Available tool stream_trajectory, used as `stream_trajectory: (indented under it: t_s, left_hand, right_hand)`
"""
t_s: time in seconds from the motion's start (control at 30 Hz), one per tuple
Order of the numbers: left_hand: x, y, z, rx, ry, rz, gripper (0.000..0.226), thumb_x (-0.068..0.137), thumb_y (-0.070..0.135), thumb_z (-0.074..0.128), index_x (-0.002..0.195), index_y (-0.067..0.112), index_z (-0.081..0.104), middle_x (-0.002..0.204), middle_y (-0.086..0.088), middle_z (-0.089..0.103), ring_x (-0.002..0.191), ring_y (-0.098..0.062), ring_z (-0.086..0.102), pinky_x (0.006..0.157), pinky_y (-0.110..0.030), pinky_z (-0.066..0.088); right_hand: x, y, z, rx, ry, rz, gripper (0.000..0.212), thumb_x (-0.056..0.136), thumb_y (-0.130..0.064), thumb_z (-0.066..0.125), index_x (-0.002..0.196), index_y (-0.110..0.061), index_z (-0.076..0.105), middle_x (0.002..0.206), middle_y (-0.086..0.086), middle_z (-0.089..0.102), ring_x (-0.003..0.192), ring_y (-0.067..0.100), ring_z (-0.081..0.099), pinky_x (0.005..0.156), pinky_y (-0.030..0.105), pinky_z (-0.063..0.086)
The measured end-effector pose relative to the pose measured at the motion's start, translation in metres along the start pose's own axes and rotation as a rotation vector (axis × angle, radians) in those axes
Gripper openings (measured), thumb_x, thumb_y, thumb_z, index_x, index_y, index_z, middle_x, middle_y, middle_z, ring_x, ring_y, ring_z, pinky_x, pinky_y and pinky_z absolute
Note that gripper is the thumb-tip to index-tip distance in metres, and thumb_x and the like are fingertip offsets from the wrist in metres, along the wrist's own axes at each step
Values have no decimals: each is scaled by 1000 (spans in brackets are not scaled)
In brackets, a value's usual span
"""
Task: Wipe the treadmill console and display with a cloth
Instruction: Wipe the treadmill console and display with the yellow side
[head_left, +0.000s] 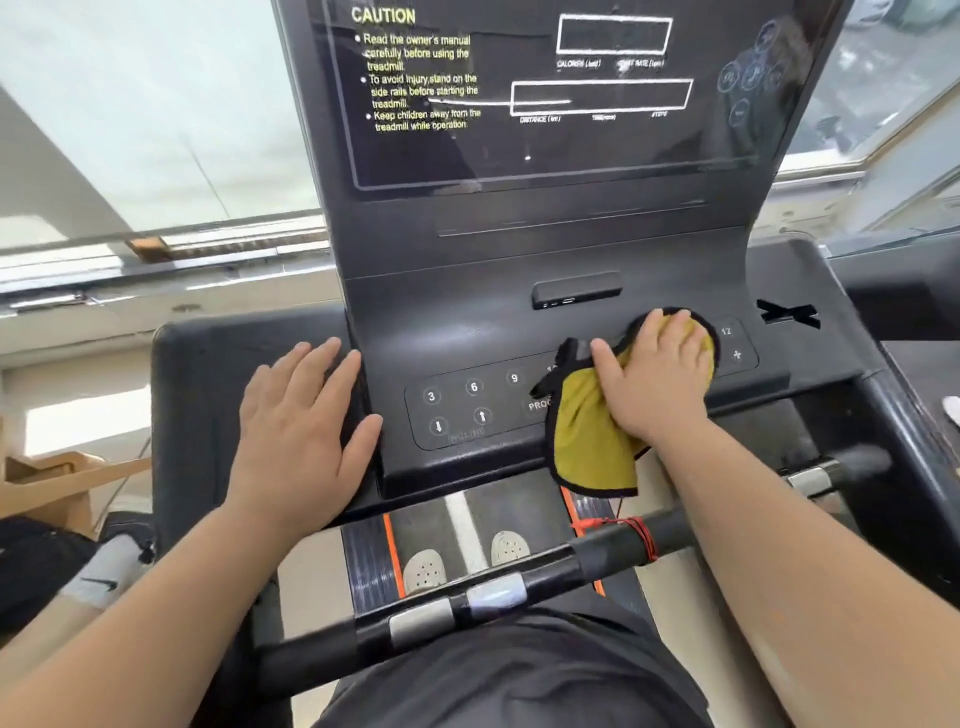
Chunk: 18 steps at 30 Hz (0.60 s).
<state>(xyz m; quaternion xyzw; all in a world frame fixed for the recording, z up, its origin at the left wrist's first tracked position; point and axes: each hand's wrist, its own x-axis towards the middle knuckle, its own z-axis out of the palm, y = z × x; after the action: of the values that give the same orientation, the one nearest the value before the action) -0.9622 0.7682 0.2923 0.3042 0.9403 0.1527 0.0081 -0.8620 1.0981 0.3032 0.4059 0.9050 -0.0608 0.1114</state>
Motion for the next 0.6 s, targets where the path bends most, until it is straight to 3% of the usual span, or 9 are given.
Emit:
stream_trajectory:
  t_s: [0.07,0.2,0.3,0.37,0.43,0.6]
  left_hand:
    - [2,11,-1,-34,43,22,64,95,47,36,144,8,51,150,-15,47,140,-40,38,115,-61,28]
    - [10,28,0,-98,59,23,64,97,47,34,145,8,49,153,-14,45,142,-39,36,116,-59,27]
    - [14,33,4,-90,66,41,63,98,47,34,144,8,50,152,-15,45,143,-39,36,115,-59,28]
    - [17,36,5,-83,59,53,62,97,47,34,144,9,51,152,-15,46,143,-39,36,115,-59,27]
    - [21,41,4,-70,49,71,62,97,46,35,142,8,53,150,-15,47,142,-39,36,115,-59,27]
    - [29,57,4,64,-20,160,61,95,48,37,139,10,57,150,-16,47,141,-41,37,114,-60,26]
  right_hand:
    - [-11,-22,5,-4,6,-34,95,101,-70,22,163,-2,1,168,30,-3,156,49,-2,126,61,3]
    - [-69,-80,26,-105,17,-413,95,94,-72,10,164,-8,-2,170,25,-9,156,46,-8,126,61,0]
    - [-105,-97,43,-126,-16,-763,88,96,-69,20,165,-16,7,172,16,-7,158,41,-9,126,60,3]
    - [-113,-89,50,-141,8,-874,83,96,-66,27,164,-20,17,174,10,4,159,36,0,127,58,9]
    - [-102,-72,46,-95,34,-732,82,97,-67,27,164,-21,19,173,10,9,159,34,6,128,56,11]
    - [-29,4,20,-20,84,-220,99,92,-73,15,160,-2,25,165,32,20,153,49,19,125,59,14]
